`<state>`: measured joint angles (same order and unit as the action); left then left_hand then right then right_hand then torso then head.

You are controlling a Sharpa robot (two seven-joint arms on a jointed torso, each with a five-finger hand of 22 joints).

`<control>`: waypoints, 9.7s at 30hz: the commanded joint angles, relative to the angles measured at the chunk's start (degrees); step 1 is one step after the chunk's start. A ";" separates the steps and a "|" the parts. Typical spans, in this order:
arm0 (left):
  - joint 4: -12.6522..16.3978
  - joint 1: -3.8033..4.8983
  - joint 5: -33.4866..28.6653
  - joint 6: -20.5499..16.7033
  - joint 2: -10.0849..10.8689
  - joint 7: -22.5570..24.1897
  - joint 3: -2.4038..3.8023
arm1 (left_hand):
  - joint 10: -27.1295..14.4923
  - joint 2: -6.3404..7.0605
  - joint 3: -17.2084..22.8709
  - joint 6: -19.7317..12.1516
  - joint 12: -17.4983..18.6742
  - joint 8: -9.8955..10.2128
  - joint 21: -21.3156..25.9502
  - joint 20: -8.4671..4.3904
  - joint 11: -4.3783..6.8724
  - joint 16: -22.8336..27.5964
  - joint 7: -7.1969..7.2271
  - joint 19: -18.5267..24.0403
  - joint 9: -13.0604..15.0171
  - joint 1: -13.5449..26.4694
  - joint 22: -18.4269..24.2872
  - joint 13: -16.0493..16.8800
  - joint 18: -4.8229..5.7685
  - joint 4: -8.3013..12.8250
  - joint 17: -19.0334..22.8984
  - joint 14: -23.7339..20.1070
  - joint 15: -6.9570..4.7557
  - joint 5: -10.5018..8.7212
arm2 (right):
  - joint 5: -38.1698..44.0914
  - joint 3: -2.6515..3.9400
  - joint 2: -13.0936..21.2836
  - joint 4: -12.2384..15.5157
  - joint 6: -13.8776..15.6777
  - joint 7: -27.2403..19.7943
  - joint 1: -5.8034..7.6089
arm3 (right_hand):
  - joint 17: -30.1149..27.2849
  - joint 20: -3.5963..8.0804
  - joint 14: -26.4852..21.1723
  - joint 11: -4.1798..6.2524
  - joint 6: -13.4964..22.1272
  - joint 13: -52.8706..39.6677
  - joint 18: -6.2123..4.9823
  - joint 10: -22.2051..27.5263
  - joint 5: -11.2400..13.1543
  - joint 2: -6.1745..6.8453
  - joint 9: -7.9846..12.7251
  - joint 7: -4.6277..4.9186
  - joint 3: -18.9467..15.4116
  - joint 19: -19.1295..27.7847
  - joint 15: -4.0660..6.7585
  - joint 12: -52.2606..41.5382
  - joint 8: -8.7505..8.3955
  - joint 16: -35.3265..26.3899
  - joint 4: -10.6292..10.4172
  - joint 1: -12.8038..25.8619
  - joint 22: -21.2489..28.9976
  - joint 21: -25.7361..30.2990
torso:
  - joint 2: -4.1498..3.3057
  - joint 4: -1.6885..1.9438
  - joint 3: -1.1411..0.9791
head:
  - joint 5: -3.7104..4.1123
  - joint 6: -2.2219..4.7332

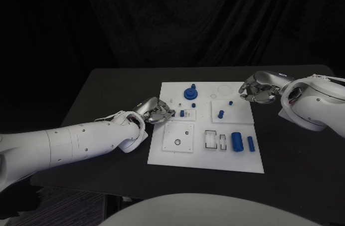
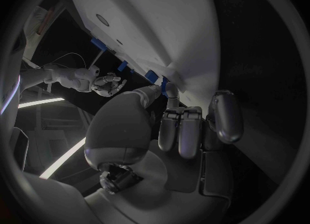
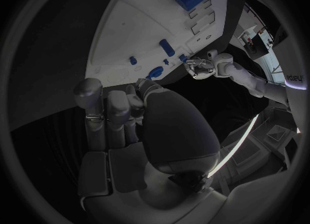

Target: Assemble the parts on the task board

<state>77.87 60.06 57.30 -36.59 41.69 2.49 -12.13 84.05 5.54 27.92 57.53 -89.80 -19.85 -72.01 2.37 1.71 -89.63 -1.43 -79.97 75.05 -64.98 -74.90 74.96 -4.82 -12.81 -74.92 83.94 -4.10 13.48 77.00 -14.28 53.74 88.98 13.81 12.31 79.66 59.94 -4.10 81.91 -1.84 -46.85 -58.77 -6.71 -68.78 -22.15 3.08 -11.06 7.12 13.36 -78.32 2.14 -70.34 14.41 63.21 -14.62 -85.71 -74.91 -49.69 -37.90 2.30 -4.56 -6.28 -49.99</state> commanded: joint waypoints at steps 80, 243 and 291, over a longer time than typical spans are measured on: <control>0.02 -0.29 -0.08 1.84 0.38 2.02 0.03 | 5.40 -1.38 -4.68 -0.36 0.38 0.34 1.39 0.25 -0.31 -0.37 -0.62 1.20 1.22 4.12 -9.14 14.69 0.35 -3.95 -15.08 6.06 0.28 0.92 | -0.17 0.03 -0.05 -0.13 -1.23 1.35 -0.29 | -0.33 0.18 -0.24 -0.01 -0.41 0.38 -0.36 0.32 -0.28 0.42 -0.02 0.17 0.19 -0.11 0.06 0.59 0.16 -0.44 0.52 -0.22 -5.19 0.78 | 0.04 0.00 0.03 | -0.25 -0.01; -9.41 11.26 4.31 37.64 -4.11 -3.21 0.03 | 5.95 -8.36 -17.63 -4.86 -0.20 15.79 -8.76 4.38 -5.30 -0.37 -6.80 -3.91 -54.80 -17.47 -11.93 15.04 2.40 8.97 -15.08 6.06 4.50 -3.78 | -1.80 0.04 1.08 1.74 -0.63 -0.66 -0.20 | -0.22 0.24 -0.13 0.01 -1.68 0.12 -0.31 -0.13 -0.27 0.03 -0.22 -0.06 1.03 -0.36 0.10 0.34 0.81 -0.30 1.03 -1.05 -5.38 0.76 | -1.19 0.31 0.52 | -1.03 -0.01; -4.57 11.20 11.08 22.59 -0.76 15.24 0.03 | 5.95 -5.45 -18.58 -11.39 -0.20 16.16 -9.51 4.05 -4.51 -0.37 -6.35 -4.12 -60.15 -17.67 -12.20 15.04 2.58 9.44 -15.08 6.06 4.05 -7.74 | -2.09 0.04 1.11 1.39 -0.81 -0.89 -0.27 | -0.41 0.04 -0.27 -0.43 -2.89 0.32 -0.31 0.10 -0.07 0.23 -0.33 0.15 1.24 -0.30 -0.23 0.45 1.22 -0.48 1.32 -1.26 -5.40 1.26 | -1.03 0.25 0.55 | -1.02 -0.01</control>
<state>72.83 71.35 63.90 -9.79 40.84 13.26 -12.14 84.01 -0.05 9.58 46.38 -89.80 -3.39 -81.39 6.45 -3.07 -89.63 -7.87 -83.87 14.94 -82.44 -74.90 74.94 -3.06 -3.32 -74.93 84.06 0.33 5.91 74.84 -14.27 54.79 90.33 12.92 11.44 79.55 59.53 -3.90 81.89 -1.85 -49.74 -58.48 -6.71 -68.78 -22.15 3.08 -11.47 7.14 14.48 -78.53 2.11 -70.12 15.71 62.99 -13.50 -86.77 -74.92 -48.79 -38.97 2.50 -4.03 -7.24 -50.00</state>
